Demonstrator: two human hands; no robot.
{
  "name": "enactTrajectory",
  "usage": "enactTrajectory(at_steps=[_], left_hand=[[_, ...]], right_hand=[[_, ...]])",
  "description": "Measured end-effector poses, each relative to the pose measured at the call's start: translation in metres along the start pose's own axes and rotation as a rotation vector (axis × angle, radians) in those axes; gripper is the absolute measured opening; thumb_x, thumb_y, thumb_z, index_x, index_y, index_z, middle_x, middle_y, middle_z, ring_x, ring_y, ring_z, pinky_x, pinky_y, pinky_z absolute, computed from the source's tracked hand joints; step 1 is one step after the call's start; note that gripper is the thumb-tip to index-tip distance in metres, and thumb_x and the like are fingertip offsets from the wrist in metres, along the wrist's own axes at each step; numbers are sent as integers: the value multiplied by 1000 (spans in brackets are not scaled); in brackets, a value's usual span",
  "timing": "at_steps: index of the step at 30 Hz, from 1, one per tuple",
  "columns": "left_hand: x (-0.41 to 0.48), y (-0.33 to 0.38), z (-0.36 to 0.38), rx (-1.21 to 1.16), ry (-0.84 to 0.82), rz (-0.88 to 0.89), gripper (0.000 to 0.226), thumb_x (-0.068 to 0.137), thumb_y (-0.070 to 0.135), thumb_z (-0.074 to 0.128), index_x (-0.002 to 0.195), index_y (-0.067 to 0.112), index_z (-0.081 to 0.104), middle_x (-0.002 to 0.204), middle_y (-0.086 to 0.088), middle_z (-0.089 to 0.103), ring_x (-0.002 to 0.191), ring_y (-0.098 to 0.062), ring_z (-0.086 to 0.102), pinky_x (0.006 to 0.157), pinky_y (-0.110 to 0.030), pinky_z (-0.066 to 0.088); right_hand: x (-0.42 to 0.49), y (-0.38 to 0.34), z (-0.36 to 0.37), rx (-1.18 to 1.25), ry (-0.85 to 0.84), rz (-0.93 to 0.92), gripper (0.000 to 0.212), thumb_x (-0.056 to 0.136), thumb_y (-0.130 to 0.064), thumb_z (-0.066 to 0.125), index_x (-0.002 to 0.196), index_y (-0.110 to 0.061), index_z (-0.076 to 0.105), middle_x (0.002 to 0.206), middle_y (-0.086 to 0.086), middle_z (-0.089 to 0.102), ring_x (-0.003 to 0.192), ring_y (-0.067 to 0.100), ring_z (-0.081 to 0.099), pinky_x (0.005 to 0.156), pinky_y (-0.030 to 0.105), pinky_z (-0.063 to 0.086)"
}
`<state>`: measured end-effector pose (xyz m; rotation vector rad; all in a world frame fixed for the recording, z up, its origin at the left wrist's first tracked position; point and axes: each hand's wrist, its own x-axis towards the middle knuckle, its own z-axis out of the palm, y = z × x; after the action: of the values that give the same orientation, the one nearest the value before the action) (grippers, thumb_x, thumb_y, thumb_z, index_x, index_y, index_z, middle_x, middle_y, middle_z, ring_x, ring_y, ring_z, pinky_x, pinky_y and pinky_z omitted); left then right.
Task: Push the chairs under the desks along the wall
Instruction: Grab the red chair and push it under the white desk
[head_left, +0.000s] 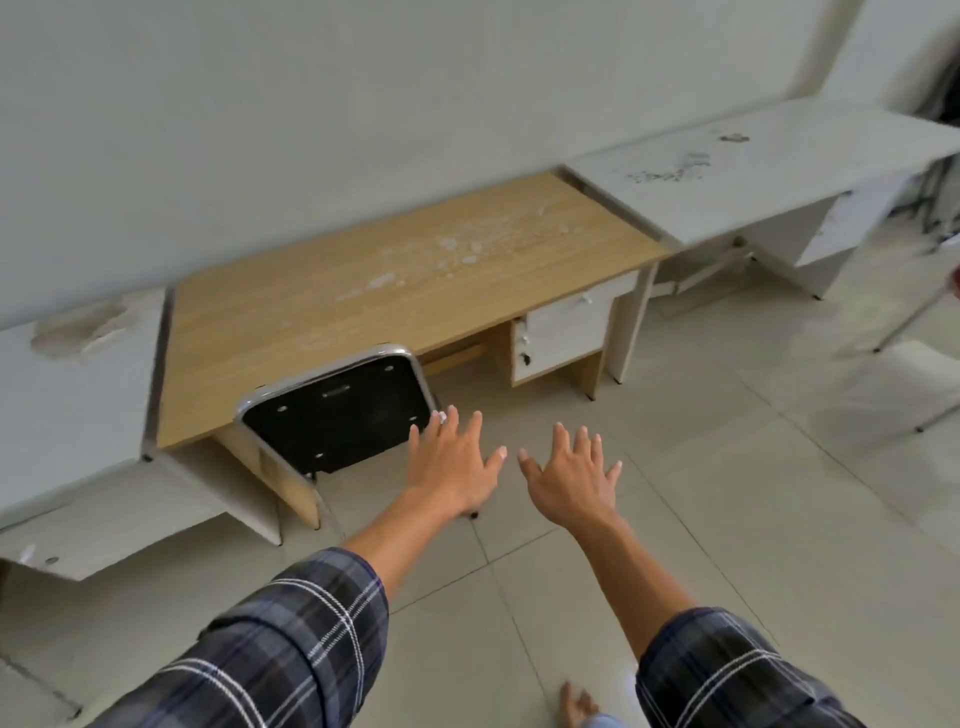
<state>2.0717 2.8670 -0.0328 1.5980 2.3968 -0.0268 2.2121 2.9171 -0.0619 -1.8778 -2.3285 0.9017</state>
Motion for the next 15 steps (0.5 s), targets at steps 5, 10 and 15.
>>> enactTrajectory(at_steps=[5, 10, 15], left_hand=[[12, 131, 3, 68, -38, 188, 73, 97, 65, 24, 158, 26, 16, 165, -9, 10, 152, -32, 5, 121, -54, 5], [29, 305, 15, 65, -64, 323, 73, 96, 66, 25, 158, 27, 18, 165, -9, 12, 152, -31, 7, 121, -54, 6], [28, 489, 40, 59, -100, 489, 74, 96, 66, 26, 158, 28, 16, 165, -9, 11, 152, -31, 5, 121, -54, 3]], right_hand=[[-13, 117, -65, 103, 112, 179, 79, 101, -62, 31, 163, -18, 9, 171, 16, 2, 158, 33, -5, 123, 60, -1], [-25, 258, -135, 170, 220, 347, 79, 100, -62, 35, 162, -18, 13, 170, 16, 5, 158, 34, -2, 123, 61, 0], [-48, 414, -221, 185, 307, 518, 78, 100, -61, 33, 163, -19, 10, 171, 15, 2, 158, 31, -4, 124, 59, -2]])
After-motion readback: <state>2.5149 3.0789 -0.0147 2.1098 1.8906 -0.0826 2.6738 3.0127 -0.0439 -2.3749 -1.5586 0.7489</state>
